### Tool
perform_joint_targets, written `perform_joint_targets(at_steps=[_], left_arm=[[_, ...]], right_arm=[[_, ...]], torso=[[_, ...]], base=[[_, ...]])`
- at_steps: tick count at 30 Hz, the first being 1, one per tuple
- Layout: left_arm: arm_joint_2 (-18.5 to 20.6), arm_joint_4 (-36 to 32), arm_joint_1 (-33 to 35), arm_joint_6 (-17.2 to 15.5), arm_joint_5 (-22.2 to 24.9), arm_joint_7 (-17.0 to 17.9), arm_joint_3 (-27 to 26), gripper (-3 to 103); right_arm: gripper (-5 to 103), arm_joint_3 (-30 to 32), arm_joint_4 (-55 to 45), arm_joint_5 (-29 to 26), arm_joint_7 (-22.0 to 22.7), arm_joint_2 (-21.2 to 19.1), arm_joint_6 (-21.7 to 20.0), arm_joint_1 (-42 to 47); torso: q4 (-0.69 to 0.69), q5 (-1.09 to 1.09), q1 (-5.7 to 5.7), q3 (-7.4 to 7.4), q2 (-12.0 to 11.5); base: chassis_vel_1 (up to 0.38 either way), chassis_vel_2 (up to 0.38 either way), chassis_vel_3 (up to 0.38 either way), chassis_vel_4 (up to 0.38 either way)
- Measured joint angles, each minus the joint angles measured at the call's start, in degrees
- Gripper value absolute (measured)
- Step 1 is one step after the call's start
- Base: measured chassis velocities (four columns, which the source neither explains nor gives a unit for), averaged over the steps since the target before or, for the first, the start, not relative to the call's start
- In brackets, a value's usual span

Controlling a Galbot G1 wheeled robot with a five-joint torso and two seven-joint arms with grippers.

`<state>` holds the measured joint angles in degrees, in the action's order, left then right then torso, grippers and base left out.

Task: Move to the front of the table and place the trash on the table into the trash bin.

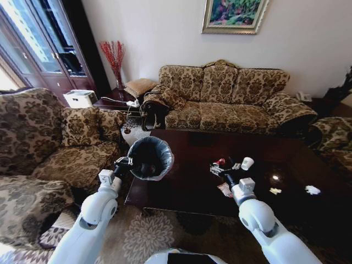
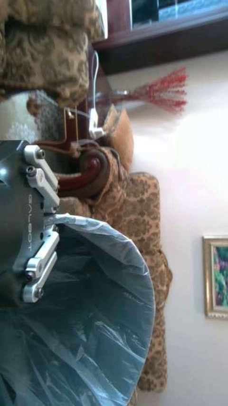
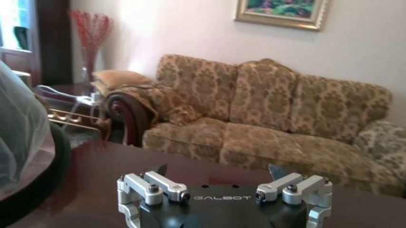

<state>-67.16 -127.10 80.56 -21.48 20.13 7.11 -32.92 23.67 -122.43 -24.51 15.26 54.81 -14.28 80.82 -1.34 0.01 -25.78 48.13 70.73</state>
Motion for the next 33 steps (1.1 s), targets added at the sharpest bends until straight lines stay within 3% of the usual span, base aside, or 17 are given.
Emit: perform_joint_targets(at_steps=[6,13,18,33], left_arm=[[-0.9,-0.4,1.2,0.3,-0.6,0.0,0.0,3],[-1.0,-0.5,1.8,0.9,-0.6,0.2,-0.3,3],[-0.4,-0.3,1.8,0.9,-0.5,0.3,-0.6,3],[0.7,2.2,0.3,1.0,-0.1,0.0,0.7,3]], right_arm=[[100,2.9,2.3,0.1,-3.2,1.5,2.0,3.2],[100,0.1,10.5,1.5,-7.7,5.3,7.1,3.6],[100,-3.8,20.9,-1.1,-11.6,8.3,10.4,0.1],[100,-7.9,40.1,-2.1,-19.5,12.1,15.0,-10.6]], torso=[[0.0,-0.01,0.0,0.0,0.0],[0.03,-0.01,0.01,0.0,0.0],[-0.06,0.0,0.01,0.0,0.0],[-0.01,-0.02,0.0,0.01,0.0]], base=[[-0.154,-0.156,-0.001,-0.017],[-0.119,-0.127,-0.057,-0.038],[0.0,0.0,0.0,0.0],[0.0,0.0,0.0,0.0]])
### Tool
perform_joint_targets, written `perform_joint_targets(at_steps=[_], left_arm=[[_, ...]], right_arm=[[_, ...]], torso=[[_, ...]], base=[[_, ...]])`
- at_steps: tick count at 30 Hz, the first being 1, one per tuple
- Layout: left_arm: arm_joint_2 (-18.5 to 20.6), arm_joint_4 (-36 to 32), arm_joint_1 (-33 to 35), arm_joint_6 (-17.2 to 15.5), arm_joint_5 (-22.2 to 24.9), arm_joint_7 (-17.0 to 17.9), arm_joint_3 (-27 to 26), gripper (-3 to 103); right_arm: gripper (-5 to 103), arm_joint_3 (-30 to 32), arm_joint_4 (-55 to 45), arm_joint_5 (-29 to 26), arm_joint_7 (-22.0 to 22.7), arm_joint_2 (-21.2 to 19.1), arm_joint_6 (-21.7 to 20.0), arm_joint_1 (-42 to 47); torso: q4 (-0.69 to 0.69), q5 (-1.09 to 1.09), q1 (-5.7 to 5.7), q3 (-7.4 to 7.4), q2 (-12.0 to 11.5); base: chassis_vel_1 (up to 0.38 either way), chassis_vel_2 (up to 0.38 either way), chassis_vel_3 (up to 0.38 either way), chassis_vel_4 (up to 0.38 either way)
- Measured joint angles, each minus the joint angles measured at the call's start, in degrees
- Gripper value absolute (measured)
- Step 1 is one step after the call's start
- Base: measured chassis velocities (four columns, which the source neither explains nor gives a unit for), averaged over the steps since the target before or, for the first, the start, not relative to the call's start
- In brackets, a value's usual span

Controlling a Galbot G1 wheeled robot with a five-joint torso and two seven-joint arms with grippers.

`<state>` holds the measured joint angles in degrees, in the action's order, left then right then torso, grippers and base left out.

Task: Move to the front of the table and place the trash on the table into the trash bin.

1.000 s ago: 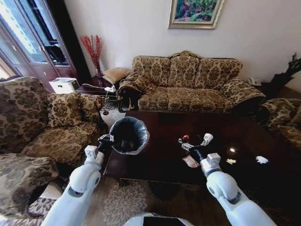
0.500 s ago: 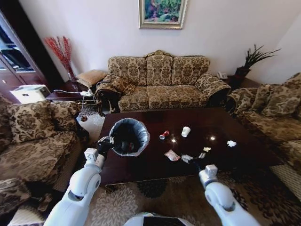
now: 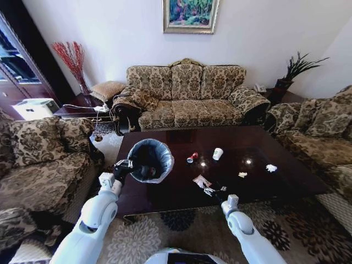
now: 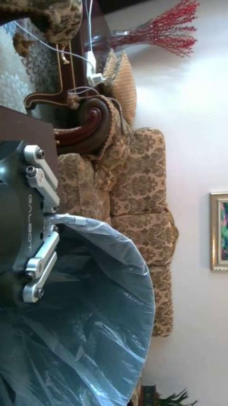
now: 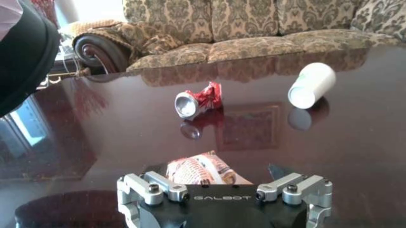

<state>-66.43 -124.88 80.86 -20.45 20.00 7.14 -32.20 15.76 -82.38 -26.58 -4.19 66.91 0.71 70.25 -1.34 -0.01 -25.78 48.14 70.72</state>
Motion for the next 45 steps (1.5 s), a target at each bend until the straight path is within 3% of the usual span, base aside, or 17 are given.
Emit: perform_joint_targets(at_steps=[11,14,17,20,21,25,28,33,35,38,40,41,45], left_arm=[[1.4,2.8,-1.7,0.9,0.8,-1.2,0.8,3],[1.8,3.3,-1.9,1.0,0.9,-1.3,0.8,3],[2.5,3.4,-2.1,1.0,1.3,-1.4,0.6,3],[2.7,3.4,-2.2,1.0,1.4,-1.4,0.5,3],[2.7,3.4,-2.2,1.0,1.4,-1.4,0.5,3],[2.7,3.4,-2.2,1.0,1.4,-1.4,0.7,3],[2.9,3.4,-2.3,1.0,1.4,-1.5,1.1,3],[3.3,3.4,-2.5,1.0,1.4,-1.5,1.3,3],[3.4,3.4,-2.6,1.1,1.4,-1.6,1.5,3],[3.6,3.4,-2.5,1.2,1.4,-1.7,1.7,3],[3.7,3.4,-2.6,1.2,1.4,-1.7,1.9,3],[3.7,3.4,-2.6,1.2,1.4,-1.7,1.9,3],[4.0,3.4,-3.0,1.2,1.4,-1.9,2.3,3]], right_arm=[[103,-0.6,7.7,0.7,-3.1,2.6,0.2,-5.5],[95,-1.0,9.3,0.7,-4.3,3.3,0.2,-6.9],[79,-1.6,11.3,0.7,-5.5,4.4,0.2,-8.7],[74,-1.9,11.9,0.6,-5.6,4.8,0.0,-9.3],[62,-2.0,11.9,0.4,-5.6,4.9,-0.2,-9.3],[56,-2.0,11.9,0.3,-5.6,4.9,-0.4,-9.1],[40,-1.9,11.3,0.3,-5.6,4.9,-0.3,-8.1],[25,-1.7,10.1,0.4,-5.6,4.5,0.0,-7.0],[17,-1.7,7.6,1.1,-5.6,3.4,0.0,-5.8],[17,-1.6,2.5,1.3,-4.9,1.6,-0.1,-4.7],[7,-1.6,-4.2,0.8,-3.6,-0.6,-0.7,-3.8],[7,-1.6,-4.2,0.8,-3.6,-0.6,-0.7,-3.8],[2,-1.6,-19.6,-2.2,0.1,-6.2,-3.6,-3.6]], torso=[[0.0,0.0,0.0,0.0,0.0],[0.01,0.0,0.0,0.0,0.0],[-0.01,0.01,0.0,0.0,0.0],[-0.01,0.0,0.0,0.0,0.0],[-0.01,0.0,0.0,0.0,0.0],[0.0,0.0,0.0,0.0,0.0],[0.0,-0.01,0.0,-0.01,0.0],[0.0,0.0,0.0,-0.01,0.0],[0.0,0.01,0.0,0.0,0.0],[0.01,0.03,0.0,0.0,0.0],[0.01,0.02,0.0,0.0,0.0],[0.01,0.02,0.0,0.0,0.0],[0.01,0.02,0.0,0.0,0.0]], base=[[0.0,0.0,0.0,0.0],[0.0,0.0,0.0,0.0],[0.0,0.0,0.0,0.0],[0.0,0.0,0.0,0.0],[0.0,0.0,0.0,0.0],[0.0,0.0,0.0,0.0],[0.0,0.0,0.0,0.0],[0.0,0.0,0.0,0.0],[0.0,0.0,0.0,0.0],[0.0,0.0,0.0,0.0],[0.0,0.0,0.0,0.0],[0.0,0.0,0.0,0.0],[0.0,0.0,0.0,0.0]])
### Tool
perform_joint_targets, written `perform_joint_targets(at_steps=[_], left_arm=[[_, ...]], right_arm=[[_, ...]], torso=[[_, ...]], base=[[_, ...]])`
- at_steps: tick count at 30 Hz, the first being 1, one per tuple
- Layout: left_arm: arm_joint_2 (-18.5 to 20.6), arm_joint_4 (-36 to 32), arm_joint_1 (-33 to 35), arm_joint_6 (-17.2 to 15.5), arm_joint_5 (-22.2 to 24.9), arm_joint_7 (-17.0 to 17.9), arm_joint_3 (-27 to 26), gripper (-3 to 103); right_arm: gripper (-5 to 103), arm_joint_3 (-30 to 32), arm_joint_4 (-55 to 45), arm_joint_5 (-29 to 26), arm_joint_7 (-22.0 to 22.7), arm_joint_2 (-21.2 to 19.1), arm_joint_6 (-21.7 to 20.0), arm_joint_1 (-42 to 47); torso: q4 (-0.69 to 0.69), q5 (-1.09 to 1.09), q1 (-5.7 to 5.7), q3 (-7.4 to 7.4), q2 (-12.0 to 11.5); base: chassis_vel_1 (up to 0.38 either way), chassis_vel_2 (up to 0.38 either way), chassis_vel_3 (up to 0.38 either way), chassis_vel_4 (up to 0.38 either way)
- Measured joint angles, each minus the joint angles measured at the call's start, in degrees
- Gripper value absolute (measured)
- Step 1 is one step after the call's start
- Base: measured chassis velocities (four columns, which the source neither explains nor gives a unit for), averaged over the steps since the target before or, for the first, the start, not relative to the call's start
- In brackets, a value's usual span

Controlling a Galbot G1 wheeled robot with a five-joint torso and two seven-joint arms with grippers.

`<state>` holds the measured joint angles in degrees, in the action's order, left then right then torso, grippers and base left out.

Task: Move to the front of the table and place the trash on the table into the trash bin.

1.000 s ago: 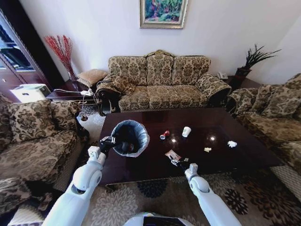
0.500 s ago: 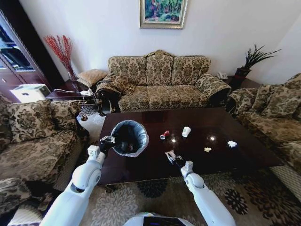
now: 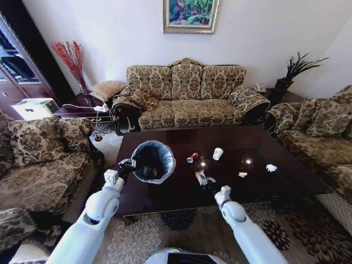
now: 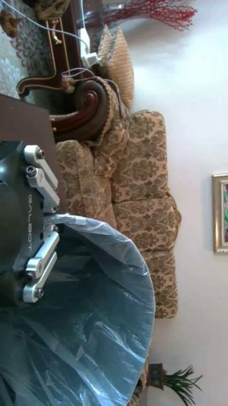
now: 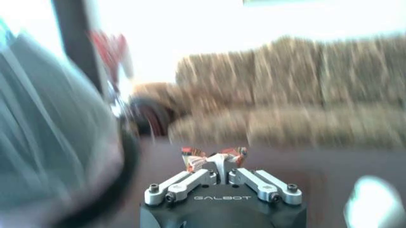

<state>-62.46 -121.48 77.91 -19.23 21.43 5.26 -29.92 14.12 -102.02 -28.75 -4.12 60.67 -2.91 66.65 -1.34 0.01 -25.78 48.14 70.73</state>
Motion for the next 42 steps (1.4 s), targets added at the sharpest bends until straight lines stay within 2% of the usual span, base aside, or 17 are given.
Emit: perform_joint_targets(at_steps=[3,4,7,8,9,11,12,15,16,17,19,24,32,35,42], left_arm=[[0.7,0.1,-0.3,0.0,-0.2,-0.4,0.9,3],[0.7,0.1,-0.3,0.0,-0.2,-0.4,0.9,3],[1.8,0.2,-0.5,-0.1,-0.6,-0.9,2.5,3],[1.8,0.2,-0.5,-0.1,-0.6,-0.9,2.5,3],[2.3,0.2,-0.5,-0.2,-0.7,-1.1,3.0,3],[3.5,0.2,-0.5,-0.3,-0.8,-1.5,4.1,3],[3.5,0.2,-0.5,-0.3,-0.8,-1.5,4.1,3],[4.7,0.1,-0.6,-0.4,-0.9,-1.7,5.2,3],[5.0,0.2,-0.7,-0.5,-0.9,-1.7,5.5,3],[5.0,0.2,-0.7,-0.5,-0.9,-1.7,5.5,3],[5.3,0.1,-1.0,-0.6,-0.7,-1.7,5.9,3],[5.5,-0.1,-1.1,-0.8,-0.2,-1.7,5.6,3],[5.6,-0.5,-1.0,-0.8,0.1,-1.7,5.0,3],[5.2,-0.7,-1.1,-0.8,0.2,-1.7,5.0,3],[4.8,-0.6,-1.1,-0.6,0.2,-1.7,4.8,3]], right_arm=[[-1,-1.0,-11.5,-5.7,2.5,-7.0,-3.9,-3.7],[-1,-1.0,-11.5,-5.7,2.5,-7.0,-3.9,-3.7],[-1,-7.1,-17.5,-13.8,4.7,-15.2,-5.7,-11.6],[-1,-7.1,-17.5,-13.8,4.7,-15.2,-5.7,-11.6],[-1,-9.0,-18.5,-15.6,4.8,-17.1,-6.0,-14.3],[0,-15.0,-20.7,-19.4,4.7,-19.9,-6.7,-21.8],[0,-15.0,-20.7,-19.4,4.7,-19.9,-6.7,-21.8],[0,-23.9,-23.7,-23.3,4.9,-20.3,-7.4,-29.7],[0,-26.5,-24.5,-24.2,5.1,-19.8,-7.8,-31.3],[0,-26.5,-24.5,-24.2,5.1,-19.8,-7.8,-31.3],[0,-32.2,-25.0,-25.6,5.7,-18.3,-8.7,-33.1],[0,-37.7,-21.8,-24.0,5.8,-16.2,-9.2,-32.3],[-2,-39.3,-16.3,-18.6,5.9,-13.6,-9.5,-32.2],[3,-39.9,-14.6,-17.9,6.2,-12.1,-8.6,-33.5],[18,-39.7,-14.5,-18.7,6.5,-11.9,-8.6,-34.7]], torso=[[0.0,-0.01,0.0,0.0,0.0],[0.0,-0.01,0.0,0.0,0.0],[-0.02,-0.02,0.0,0.0,0.0],[-0.02,-0.02,0.0,0.0,0.0],[-0.01,-0.01,0.0,0.0,0.0],[-0.01,-0.01,0.0,0.0,0.0],[-0.01,-0.01,0.0,0.0,0.0],[-0.02,-0.01,0.0,0.0,0.0],[-0.02,-0.02,0.0,0.0,0.0],[-0.02,-0.02,0.0,0.0,0.0],[-0.02,-0.02,0.0,0.0,0.0],[0.0,0.0,0.0,0.0,0.0],[0.0,-0.01,0.0,0.0,0.0],[-0.01,-0.01,0.0,0.0,0.0],[-0.01,-0.01,0.0,0.0,0.0]], base=[[0.0,0.0,0.0,0.0],[0.0,0.0,0.0,0.0],[0.0,0.0,0.0,0.0],[0.0,0.0,0.0,0.0],[0.0,0.0,0.0,0.0],[0.0,0.0,0.0,0.0],[0.0,0.0,0.0,0.0],[0.0,0.0,0.0,0.0],[0.0,0.0,0.0,0.0],[0.0,0.0,0.0,0.0],[0.0,0.0,0.0,0.0],[0.0,0.0,0.0,0.0],[0.0,0.0,0.0,0.0],[0.0,0.0,0.0,0.0],[0.0,0.0,0.0,0.0]])
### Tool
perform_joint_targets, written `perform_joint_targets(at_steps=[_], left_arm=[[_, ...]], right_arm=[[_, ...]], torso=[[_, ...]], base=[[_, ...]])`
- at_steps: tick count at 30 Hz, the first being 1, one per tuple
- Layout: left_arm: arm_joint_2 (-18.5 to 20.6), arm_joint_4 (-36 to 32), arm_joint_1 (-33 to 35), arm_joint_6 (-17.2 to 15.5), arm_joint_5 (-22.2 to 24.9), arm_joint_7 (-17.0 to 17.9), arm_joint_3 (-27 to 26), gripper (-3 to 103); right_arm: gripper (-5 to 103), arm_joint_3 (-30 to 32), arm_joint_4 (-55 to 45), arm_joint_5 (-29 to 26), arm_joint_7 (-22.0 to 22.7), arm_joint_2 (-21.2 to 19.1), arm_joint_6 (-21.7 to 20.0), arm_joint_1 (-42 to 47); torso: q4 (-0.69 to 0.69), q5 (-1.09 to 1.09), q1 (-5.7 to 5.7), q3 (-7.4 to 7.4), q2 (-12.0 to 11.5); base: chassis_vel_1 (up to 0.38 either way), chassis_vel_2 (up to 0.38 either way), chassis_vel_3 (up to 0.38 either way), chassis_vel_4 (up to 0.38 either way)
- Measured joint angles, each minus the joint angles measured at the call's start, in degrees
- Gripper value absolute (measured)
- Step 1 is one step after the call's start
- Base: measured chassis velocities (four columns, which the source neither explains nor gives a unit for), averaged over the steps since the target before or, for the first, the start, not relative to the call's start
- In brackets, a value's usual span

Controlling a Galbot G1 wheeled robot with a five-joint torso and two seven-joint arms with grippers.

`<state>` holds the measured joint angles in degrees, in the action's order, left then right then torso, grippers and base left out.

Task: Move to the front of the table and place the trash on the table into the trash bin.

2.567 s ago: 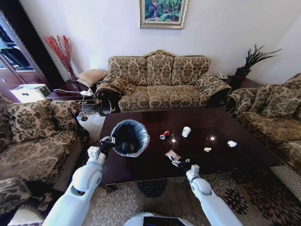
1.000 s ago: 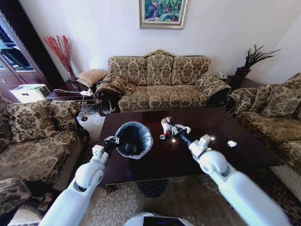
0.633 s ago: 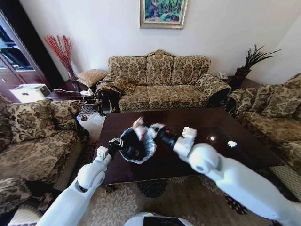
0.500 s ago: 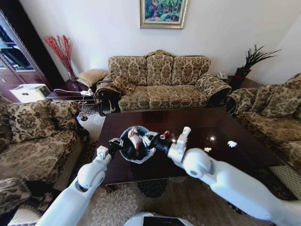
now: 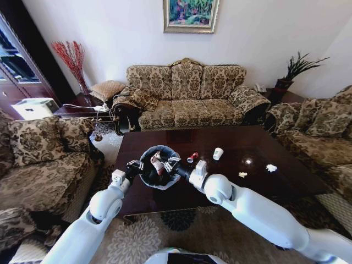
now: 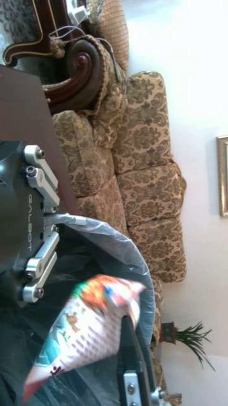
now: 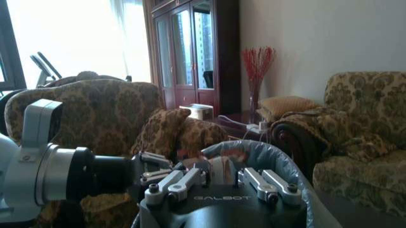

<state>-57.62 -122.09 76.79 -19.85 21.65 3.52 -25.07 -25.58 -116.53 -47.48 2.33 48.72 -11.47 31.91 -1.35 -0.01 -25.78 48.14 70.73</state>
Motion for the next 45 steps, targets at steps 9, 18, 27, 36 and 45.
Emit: perform_joint_targets(at_steps=[9,18,27,36,45], left_arm=[[-0.3,0.1,-0.1,0.0,0.1,0.0,-0.2,3],[-1.9,3.6,-1.6,0.7,0.0,1.6,-2.5,3],[-4.9,4.9,0.1,1.8,1.2,4.5,-10.2,3],[-5.0,4.1,-0.5,1.6,1.6,4.4,-9.3,3],[-4.8,3.8,0.4,1.7,1.6,4.0,-10.2,3]], right_arm=[[54,1.8,-1.0,0.0,0.7,-0.5,0.4,0.4],[87,16.9,-5.6,0.2,4.4,-5.1,1.3,8.9],[100,23.9,5.6,12.0,11.9,-1.6,0.5,17.3],[100,28.7,12.9,15.5,10.8,2.2,-1.7,21.4],[100,27.0,16.0,15.6,10.7,5.0,-1.9,20.9]], torso=[[0.0,0.01,0.0,0.0,0.0],[0.02,0.01,0.0,0.0,0.0],[-0.1,0.07,0.0,0.0,0.0],[-0.01,0.02,0.0,0.0,0.0],[-0.02,-0.01,0.03,-0.01,0.0]], base=[[0.0,0.0,0.0,0.0],[0.0,0.0,0.0,0.0],[0.0,0.0,0.0,0.0],[0.0,0.0,0.0,0.0],[-0.068,0.067,0.075,-0.071]])
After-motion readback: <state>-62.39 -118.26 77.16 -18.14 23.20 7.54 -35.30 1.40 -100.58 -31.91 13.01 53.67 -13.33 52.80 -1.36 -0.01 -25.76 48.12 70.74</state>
